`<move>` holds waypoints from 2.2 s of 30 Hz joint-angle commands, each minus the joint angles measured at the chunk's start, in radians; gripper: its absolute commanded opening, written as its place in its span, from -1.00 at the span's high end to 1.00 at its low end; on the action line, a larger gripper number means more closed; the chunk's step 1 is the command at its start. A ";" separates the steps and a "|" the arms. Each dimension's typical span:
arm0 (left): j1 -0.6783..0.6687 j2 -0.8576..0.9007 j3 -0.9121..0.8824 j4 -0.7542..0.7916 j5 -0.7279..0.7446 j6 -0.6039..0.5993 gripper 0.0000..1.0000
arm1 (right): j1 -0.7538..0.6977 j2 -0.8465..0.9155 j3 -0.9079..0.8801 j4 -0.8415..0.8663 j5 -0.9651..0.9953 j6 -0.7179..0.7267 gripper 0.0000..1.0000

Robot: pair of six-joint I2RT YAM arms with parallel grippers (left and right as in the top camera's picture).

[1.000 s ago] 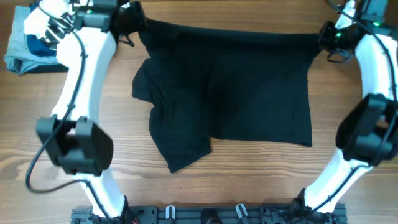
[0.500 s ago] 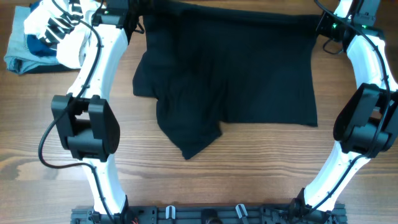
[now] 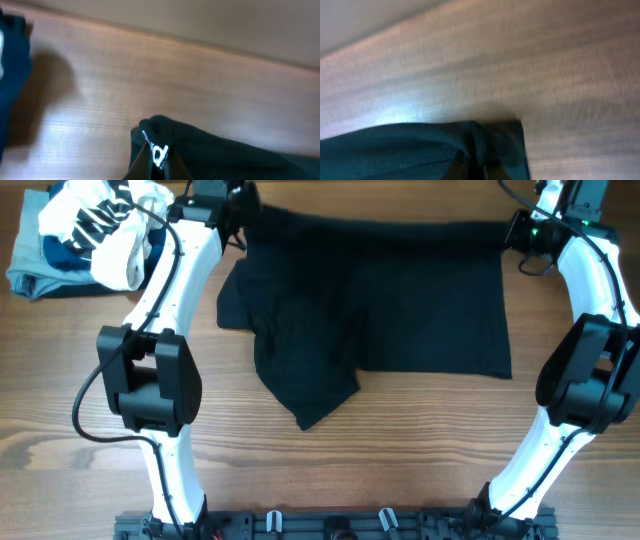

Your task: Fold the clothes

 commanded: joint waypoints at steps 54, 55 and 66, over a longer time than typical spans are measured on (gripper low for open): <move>-0.143 -0.301 -0.045 -0.925 0.151 -0.251 -0.97 | -0.009 -0.500 -0.018 -0.846 0.104 0.224 -1.00; -0.174 -0.301 -0.073 -0.924 0.142 -0.264 -0.97 | -0.009 -0.501 -0.032 -0.851 0.113 0.224 -0.99; -0.418 -0.301 -0.602 -0.551 0.177 -0.339 -0.67 | -0.009 -0.505 -0.344 -0.587 -0.013 0.223 -0.98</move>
